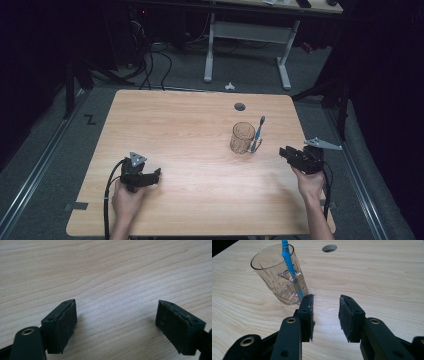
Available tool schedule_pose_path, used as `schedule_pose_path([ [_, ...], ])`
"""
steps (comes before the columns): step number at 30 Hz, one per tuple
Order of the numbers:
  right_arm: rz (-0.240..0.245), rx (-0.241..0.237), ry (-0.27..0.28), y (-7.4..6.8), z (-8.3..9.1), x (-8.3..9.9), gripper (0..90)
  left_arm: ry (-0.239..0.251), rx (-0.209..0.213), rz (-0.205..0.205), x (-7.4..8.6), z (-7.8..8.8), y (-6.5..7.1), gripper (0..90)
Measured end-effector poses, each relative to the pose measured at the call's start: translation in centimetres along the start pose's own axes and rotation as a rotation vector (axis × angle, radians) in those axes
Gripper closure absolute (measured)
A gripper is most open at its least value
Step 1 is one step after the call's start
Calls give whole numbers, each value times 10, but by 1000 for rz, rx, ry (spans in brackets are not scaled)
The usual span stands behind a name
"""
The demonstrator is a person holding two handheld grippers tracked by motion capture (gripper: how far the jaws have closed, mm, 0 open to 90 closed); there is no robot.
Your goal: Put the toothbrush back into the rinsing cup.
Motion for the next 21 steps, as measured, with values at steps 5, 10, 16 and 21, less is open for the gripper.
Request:
schedule_pose_path([
  [5, -10, -4, -5, 1, -2, 4, 646, 0, 0, 0, 0, 0, 0, 180],
  [10, -22, -7, -6, 2, -3, 8, 646, 0, -1, 0, 0, 0, 0, 180],
  [16, -31, -14, -11, 2, -6, 14, 646, 0, -1, 0, 0, 0, 0, 180],
  [21, -8, -10, -23, -3, -9, 16, 646, 0, -1, 1, 0, 0, 0, 180],
])
Point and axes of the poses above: each handheld gripper's, and its own axes: z roughly backward along the jaws, x roughly out of its underside, y roughly to its right, the point moved 4 cm from there along -z, roughly forward along the jaws, and after that the axes turned 8 degrees about x, right-handed, at the moved point
